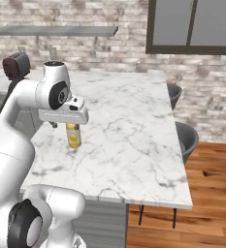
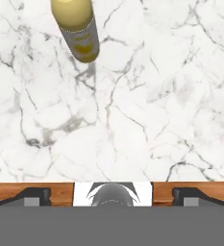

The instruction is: Move the drinks to the dining counter.

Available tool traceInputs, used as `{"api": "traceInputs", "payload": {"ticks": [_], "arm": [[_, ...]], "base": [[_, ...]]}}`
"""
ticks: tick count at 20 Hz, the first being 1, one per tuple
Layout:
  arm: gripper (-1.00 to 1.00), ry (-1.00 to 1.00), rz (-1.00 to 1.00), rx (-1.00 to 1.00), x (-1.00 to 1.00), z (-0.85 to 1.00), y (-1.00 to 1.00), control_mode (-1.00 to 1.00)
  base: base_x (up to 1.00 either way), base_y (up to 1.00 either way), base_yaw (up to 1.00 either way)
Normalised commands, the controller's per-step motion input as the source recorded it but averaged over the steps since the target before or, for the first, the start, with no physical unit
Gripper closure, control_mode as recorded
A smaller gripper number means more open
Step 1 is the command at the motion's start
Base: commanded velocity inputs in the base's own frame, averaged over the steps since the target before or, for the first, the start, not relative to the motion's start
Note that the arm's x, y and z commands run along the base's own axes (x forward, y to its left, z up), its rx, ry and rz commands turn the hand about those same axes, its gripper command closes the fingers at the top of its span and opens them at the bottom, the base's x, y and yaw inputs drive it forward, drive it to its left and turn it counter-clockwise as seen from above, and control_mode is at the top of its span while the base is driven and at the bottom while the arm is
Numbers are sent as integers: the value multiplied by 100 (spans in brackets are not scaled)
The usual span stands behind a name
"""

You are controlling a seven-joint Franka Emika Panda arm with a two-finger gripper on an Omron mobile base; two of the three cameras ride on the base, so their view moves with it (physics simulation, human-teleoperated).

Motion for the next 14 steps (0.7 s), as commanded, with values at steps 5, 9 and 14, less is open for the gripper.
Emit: {"api": "traceInputs", "payload": {"ticks": [5,9,14], "arm": [[-100,0,0,0,0,0,0,100],[-100,0,0,0,0,0,0,100],[-100,0,0,0,0,0,0,100]], "base": [[-11,-10,0],[-83,-71,-31],[-68,-71,-60]]}}
